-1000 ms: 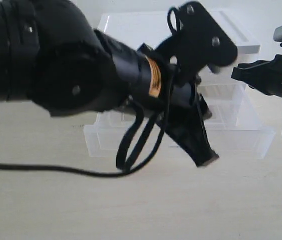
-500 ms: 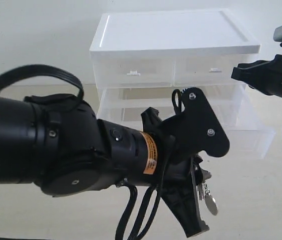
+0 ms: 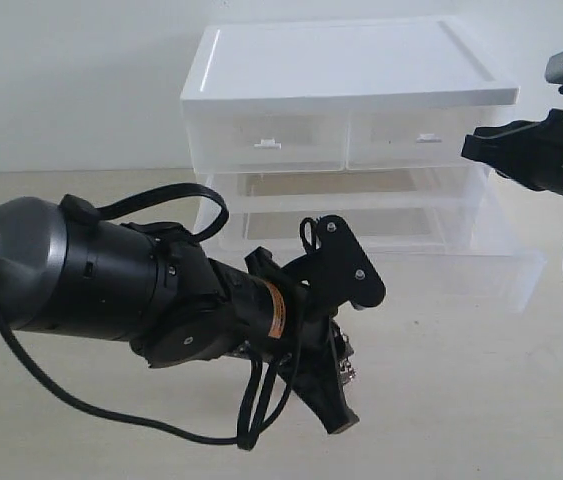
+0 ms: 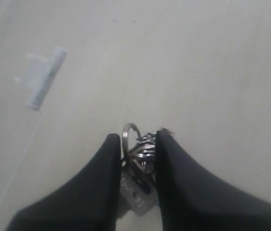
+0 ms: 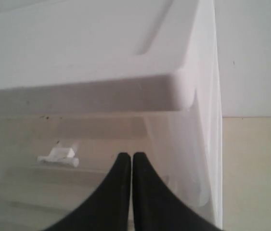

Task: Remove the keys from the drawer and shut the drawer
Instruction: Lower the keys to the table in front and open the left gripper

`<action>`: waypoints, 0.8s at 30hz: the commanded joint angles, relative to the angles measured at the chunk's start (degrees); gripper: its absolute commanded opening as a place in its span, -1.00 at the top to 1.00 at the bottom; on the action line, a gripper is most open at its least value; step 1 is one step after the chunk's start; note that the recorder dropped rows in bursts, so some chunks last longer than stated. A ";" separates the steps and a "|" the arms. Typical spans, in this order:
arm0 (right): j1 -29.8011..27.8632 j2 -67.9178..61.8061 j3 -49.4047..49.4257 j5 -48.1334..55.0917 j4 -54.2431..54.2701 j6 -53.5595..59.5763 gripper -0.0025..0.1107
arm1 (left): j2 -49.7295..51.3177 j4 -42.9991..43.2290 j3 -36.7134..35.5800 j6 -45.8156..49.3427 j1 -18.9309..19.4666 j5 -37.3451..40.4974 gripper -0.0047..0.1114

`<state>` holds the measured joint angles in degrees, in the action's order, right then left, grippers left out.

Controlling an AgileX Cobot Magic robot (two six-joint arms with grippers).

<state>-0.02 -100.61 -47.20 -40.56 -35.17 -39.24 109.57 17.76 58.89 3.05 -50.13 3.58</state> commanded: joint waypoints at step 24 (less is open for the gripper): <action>0.05 -0.05 -0.16 0.05 0.04 0.53 0.96 | -2.93 -0.43 1.66 -3.05 1.99 -3.97 0.28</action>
<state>-0.02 -100.61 -47.20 -40.25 -35.17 -39.24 108.42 17.75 59.97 2.04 -47.39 0.00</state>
